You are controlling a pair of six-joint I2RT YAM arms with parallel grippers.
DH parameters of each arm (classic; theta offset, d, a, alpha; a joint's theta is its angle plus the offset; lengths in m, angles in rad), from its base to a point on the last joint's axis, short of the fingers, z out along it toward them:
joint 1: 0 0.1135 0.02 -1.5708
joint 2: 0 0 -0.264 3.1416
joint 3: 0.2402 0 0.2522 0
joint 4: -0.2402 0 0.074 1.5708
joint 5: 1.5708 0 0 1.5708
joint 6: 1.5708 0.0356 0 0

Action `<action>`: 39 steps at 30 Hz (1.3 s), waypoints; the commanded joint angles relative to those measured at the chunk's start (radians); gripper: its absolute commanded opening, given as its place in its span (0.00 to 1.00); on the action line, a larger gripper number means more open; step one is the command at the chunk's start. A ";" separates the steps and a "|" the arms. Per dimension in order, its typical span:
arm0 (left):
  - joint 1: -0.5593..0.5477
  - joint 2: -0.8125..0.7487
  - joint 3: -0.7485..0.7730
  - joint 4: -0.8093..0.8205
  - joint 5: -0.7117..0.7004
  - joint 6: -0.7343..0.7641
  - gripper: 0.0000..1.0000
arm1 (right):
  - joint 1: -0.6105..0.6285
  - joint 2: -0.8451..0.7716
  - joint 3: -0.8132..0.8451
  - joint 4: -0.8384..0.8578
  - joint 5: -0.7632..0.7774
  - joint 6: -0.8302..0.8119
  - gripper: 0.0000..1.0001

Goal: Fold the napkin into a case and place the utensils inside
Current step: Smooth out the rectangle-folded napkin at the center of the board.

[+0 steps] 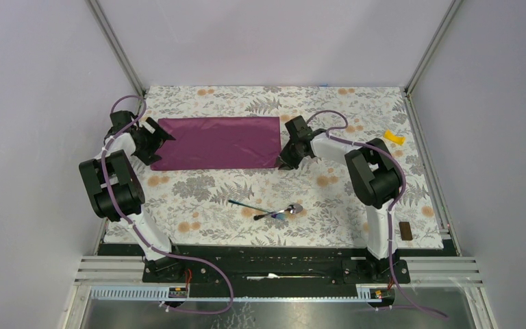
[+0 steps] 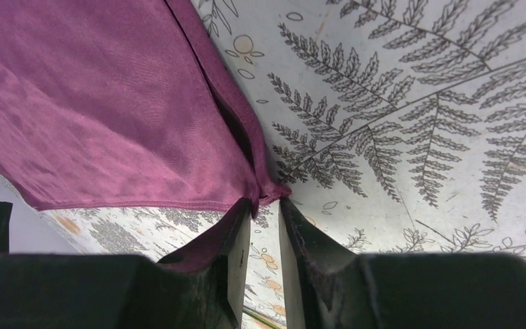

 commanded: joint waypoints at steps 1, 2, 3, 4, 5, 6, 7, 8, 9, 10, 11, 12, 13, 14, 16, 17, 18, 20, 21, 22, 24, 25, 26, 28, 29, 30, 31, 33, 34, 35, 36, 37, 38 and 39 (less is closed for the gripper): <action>-0.002 -0.041 -0.004 0.044 0.015 -0.003 0.98 | -0.006 0.025 0.039 0.010 0.009 0.001 0.27; -0.002 -0.042 -0.003 0.046 0.014 -0.003 0.98 | -0.006 0.027 0.041 0.010 0.010 0.002 0.25; -0.002 -0.041 -0.004 0.045 0.014 -0.004 0.98 | -0.007 0.030 0.044 0.010 0.012 0.002 0.24; -0.002 -0.042 -0.004 0.046 0.015 -0.004 0.98 | -0.007 0.033 0.047 0.011 0.012 0.002 0.23; -0.002 -0.042 -0.004 0.045 0.015 -0.003 0.98 | -0.007 0.031 0.047 0.010 0.011 0.002 0.23; -0.002 -0.041 -0.004 0.045 0.015 -0.003 0.98 | -0.008 0.027 0.047 0.011 0.009 0.002 0.23; -0.002 -0.042 -0.004 0.045 0.015 -0.004 0.98 | -0.007 0.020 0.046 0.010 0.008 0.000 0.24; -0.002 -0.042 -0.003 0.046 0.015 -0.004 0.98 | -0.007 0.009 0.044 0.009 0.009 -0.003 0.25; -0.002 -0.041 -0.003 0.047 0.017 -0.004 0.98 | -0.008 0.000 0.040 0.010 0.012 -0.006 0.27; -0.002 -0.041 -0.003 0.046 0.017 -0.004 0.98 | -0.007 -0.012 0.036 0.010 0.015 -0.006 0.29; -0.002 -0.041 -0.002 0.046 0.018 -0.005 0.98 | -0.008 -0.024 0.032 0.010 0.015 -0.008 0.30; -0.002 -0.042 -0.002 0.046 0.019 -0.004 0.98 | -0.008 -0.034 0.029 0.010 0.015 -0.009 0.30; -0.002 -0.041 -0.003 0.046 0.018 -0.004 0.98 | -0.007 -0.043 0.023 0.010 0.014 -0.009 0.30; -0.002 -0.042 -0.003 0.045 0.018 -0.004 0.98 | -0.007 -0.050 0.020 0.010 0.014 -0.009 0.30; -0.002 -0.042 -0.003 0.047 0.018 -0.005 0.98 | -0.009 -0.053 0.017 0.009 0.015 -0.008 0.29; -0.002 -0.042 -0.003 0.047 0.019 -0.006 0.98 | -0.009 -0.049 0.017 0.010 0.014 -0.006 0.29; -0.002 -0.041 -0.002 0.046 0.018 -0.005 0.98 | -0.009 -0.043 0.019 0.010 0.012 -0.006 0.28; -0.002 -0.042 -0.004 0.046 0.017 -0.004 0.98 | -0.009 -0.032 0.023 0.009 -0.003 -0.005 0.27; -0.002 -0.043 -0.004 0.046 0.016 -0.004 0.98 | -0.009 -0.028 0.023 0.011 -0.008 -0.003 0.26; -0.002 -0.042 -0.004 0.046 0.016 -0.004 0.98 | -0.009 -0.028 0.023 0.010 -0.010 -0.003 0.27; -0.002 -0.042 -0.003 0.046 0.016 -0.004 0.98 | -0.009 -0.032 0.022 0.009 -0.010 -0.007 0.31; -0.002 -0.041 -0.003 0.046 0.016 -0.004 0.98 | -0.009 -0.037 0.015 0.010 -0.016 -0.007 0.33; -0.002 -0.042 -0.003 0.045 0.016 -0.004 0.98 | -0.008 -0.044 0.007 0.013 -0.024 -0.006 0.35; -0.002 -0.041 -0.001 0.046 0.016 -0.005 0.98 | -0.007 -0.057 -0.013 0.026 -0.038 -0.002 0.36; -0.002 -0.042 -0.001 0.047 0.017 -0.005 0.98 | -0.007 -0.062 -0.020 0.028 -0.035 -0.002 0.36; -0.002 -0.042 -0.001 0.046 0.016 -0.006 0.98 | -0.008 -0.065 -0.023 0.029 -0.029 -0.005 0.36; -0.002 -0.041 -0.002 0.047 0.018 -0.005 0.98 | -0.007 -0.065 -0.023 0.030 -0.021 -0.008 0.35; -0.002 -0.042 -0.004 0.047 0.017 -0.004 0.98 | -0.007 -0.059 -0.021 0.033 -0.016 -0.008 0.33; -0.002 -0.043 -0.004 0.046 0.016 -0.003 0.98 | -0.008 -0.051 -0.015 0.034 -0.019 -0.008 0.32; -0.002 -0.043 -0.004 0.047 0.016 -0.003 0.98 | -0.008 -0.043 -0.009 0.035 -0.028 -0.007 0.31; -0.002 -0.043 -0.004 0.046 0.015 -0.002 0.98 | -0.009 -0.036 -0.004 0.033 -0.033 -0.008 0.29; -0.002 -0.041 -0.004 0.046 0.015 -0.002 0.98 | -0.008 -0.037 -0.002 0.034 -0.031 -0.008 0.29; -0.002 -0.041 -0.004 0.046 0.016 -0.004 0.98 | -0.008 -0.038 -0.003 0.033 -0.025 -0.008 0.29; -0.002 -0.040 -0.004 0.046 0.017 -0.004 0.98 | -0.008 -0.040 -0.003 0.033 -0.018 -0.008 0.29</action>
